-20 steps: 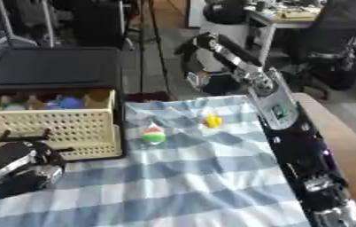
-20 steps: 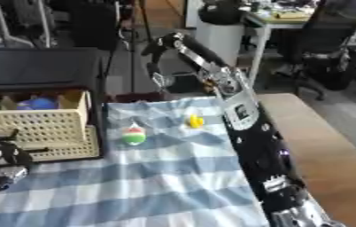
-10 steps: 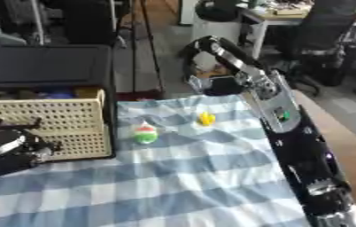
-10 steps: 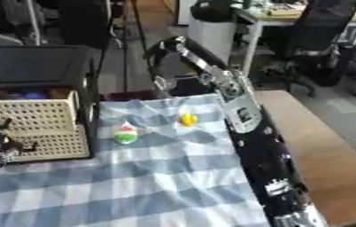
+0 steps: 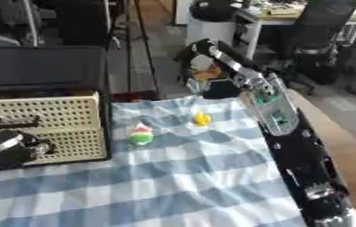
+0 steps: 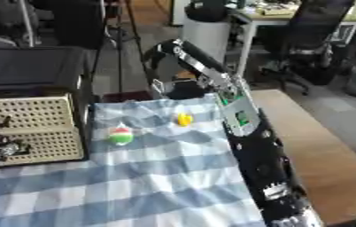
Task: Pick up objects from table and place into drawer.
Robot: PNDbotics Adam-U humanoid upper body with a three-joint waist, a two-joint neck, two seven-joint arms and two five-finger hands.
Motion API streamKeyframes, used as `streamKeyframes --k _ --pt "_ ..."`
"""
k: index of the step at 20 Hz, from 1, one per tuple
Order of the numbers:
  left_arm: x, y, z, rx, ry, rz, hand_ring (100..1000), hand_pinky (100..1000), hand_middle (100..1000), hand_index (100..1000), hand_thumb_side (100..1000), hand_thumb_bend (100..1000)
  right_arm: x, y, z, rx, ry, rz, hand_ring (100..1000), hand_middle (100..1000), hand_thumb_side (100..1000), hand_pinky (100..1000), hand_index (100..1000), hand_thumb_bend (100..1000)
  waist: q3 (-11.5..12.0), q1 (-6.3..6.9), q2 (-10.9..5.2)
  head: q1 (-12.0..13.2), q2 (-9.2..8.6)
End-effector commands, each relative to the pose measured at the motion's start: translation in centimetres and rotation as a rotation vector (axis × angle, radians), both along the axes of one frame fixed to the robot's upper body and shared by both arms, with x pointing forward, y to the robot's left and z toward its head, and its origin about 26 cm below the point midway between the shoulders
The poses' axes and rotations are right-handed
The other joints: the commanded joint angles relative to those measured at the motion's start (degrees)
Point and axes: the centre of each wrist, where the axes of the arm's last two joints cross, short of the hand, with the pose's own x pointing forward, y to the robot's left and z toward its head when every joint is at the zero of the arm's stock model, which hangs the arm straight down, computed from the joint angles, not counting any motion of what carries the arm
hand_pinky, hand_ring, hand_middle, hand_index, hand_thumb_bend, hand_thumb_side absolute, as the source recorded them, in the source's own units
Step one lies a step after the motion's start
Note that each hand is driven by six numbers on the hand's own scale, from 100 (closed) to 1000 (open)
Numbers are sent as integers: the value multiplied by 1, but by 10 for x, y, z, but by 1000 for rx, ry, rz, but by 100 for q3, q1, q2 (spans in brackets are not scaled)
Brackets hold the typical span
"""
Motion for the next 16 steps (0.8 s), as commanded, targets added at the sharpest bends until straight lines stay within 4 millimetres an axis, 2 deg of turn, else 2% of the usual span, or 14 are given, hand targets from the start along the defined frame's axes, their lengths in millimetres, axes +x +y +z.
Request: streamKeyframes --k 1,5,10,13,16 --pt "7 9 13 -46 -52 47 385 419 413 665 1000 100 0 4 14 -18 -38 11 666 509 284 854 745 100 -51 37 -49 25 -65" --pt "10 17 12 -89 -83 106 332 380 360 643 1000 100 0 4 14 -22 -36 18 666 508 305 854 745 100 -139 48 -29 33 -89" --pt "9 21 14 -130 -119 114 343 381 374 644 1000 100 0 2 12 -18 -32 17 665 509 316 850 745 100 -159 45 -28 26 -88" --pt "-2 19 27 -122 -169 55 349 385 381 652 1000 100 -1 -1 11 -16 -27 12 665 499 319 843 745 100 -132 47 -39 4 -85" --pt "-29 13 51 -69 -279 -46 345 372 377 654 1000 100 -2 -9 6 -15 -13 -2 663 497 325 831 746 100 -67 49 -74 -21 -44"
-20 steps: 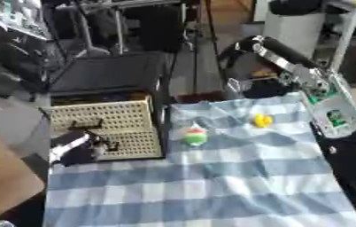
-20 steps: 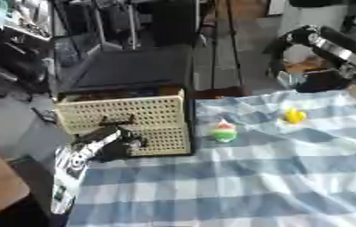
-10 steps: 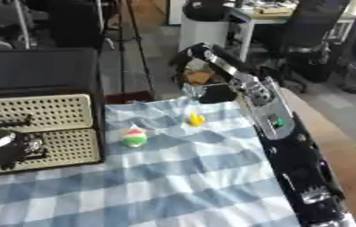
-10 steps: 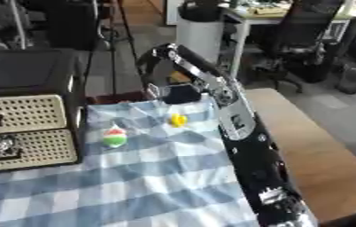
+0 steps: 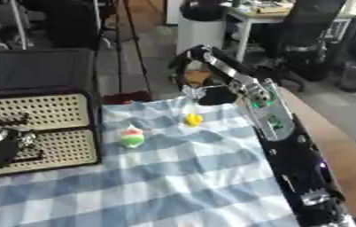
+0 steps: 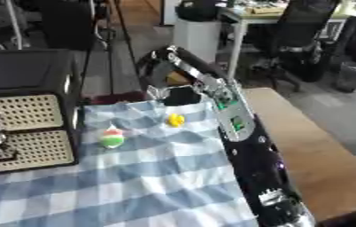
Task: Pick up objects from table and place into drawer.
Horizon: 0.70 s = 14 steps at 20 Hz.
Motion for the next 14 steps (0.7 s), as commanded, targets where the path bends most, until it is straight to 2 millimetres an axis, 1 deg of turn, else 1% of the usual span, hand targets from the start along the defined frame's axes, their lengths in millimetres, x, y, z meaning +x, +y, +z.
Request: streamKeyframes --k 1,5,7,9,11,14 --pt "-26 -2 49 65 -175 -88 330 353 364 650 1000 100 -2 -13 10 -6 -25 -20 662 497 327 822 746 100 39 21 -130 -25 11" --pt "-78 -9 70 66 -285 -196 296 316 331 634 1000 100 -6 -21 5 20 -19 -35 645 490 337 785 740 100 151 23 -182 -30 66" --pt "-101 -10 75 49 -325 -214 267 290 300 613 1000 100 -9 -25 3 32 -16 -40 639 488 343 756 738 100 211 25 -202 -45 89" --pt "-121 -10 76 30 -347 -222 258 282 291 606 1000 100 -12 -28 -1 42 -10 -42 632 485 350 733 735 100 268 30 -217 -45 107" --pt "-130 -8 71 9 -350 -221 259 284 292 605 1000 100 -15 -31 -4 51 -2 -42 626 484 354 717 734 100 317 36 -240 -45 127" --pt "-135 -1 58 -42 -368 -206 268 293 302 606 1000 104 -19 -33 -6 64 6 -35 615 481 357 692 731 100 361 44 -259 -40 148"
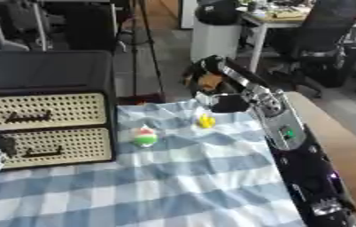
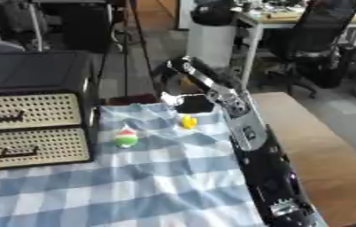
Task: Pick up objects from table and place into drawer.
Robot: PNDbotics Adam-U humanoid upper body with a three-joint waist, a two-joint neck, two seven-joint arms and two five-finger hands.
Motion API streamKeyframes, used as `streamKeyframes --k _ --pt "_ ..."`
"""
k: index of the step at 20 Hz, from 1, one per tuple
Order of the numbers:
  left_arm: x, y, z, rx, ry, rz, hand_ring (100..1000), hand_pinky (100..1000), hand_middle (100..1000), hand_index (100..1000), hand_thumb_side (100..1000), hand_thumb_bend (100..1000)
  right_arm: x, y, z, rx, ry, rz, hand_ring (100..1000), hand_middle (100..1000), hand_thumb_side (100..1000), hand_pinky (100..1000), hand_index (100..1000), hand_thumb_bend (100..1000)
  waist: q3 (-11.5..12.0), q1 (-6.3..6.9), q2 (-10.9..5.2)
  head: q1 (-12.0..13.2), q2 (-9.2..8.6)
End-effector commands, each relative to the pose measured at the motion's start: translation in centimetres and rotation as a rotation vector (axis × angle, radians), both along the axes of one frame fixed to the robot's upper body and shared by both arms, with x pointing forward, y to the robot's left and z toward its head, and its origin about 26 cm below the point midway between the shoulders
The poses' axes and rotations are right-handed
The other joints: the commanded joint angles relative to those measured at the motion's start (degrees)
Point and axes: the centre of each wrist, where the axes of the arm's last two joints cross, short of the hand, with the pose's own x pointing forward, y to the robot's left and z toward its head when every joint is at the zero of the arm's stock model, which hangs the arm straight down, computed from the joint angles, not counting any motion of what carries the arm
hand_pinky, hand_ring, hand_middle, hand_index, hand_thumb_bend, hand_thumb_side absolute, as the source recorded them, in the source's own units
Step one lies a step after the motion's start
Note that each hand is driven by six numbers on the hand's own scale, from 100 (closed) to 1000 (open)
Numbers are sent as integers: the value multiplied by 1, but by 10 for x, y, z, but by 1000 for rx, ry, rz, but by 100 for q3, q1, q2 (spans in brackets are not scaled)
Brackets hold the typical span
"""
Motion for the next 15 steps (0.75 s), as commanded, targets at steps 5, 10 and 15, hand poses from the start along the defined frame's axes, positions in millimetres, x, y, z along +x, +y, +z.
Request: streamKeyframes --k 5,10,15 --pt "-12 9 -11 -97 -48 -24 299 322 339 617 1000 101 -7 -10 10 12 -19 12 603 477 360 669 728 100 68 61 -119 25 106" --pt "-14 11 -18 -157 -40 -39 299 322 340 624 1000 107 -6 -10 3 4 5 26 598 476 359 656 731 100 111 66 -139 11 137" --pt "-14 11 -20 -178 -45 -39 300 324 341 634 1000 114 -7 -12 -1 -1 19 23 597 475 364 653 732 100 132 62 -135 -19 155"
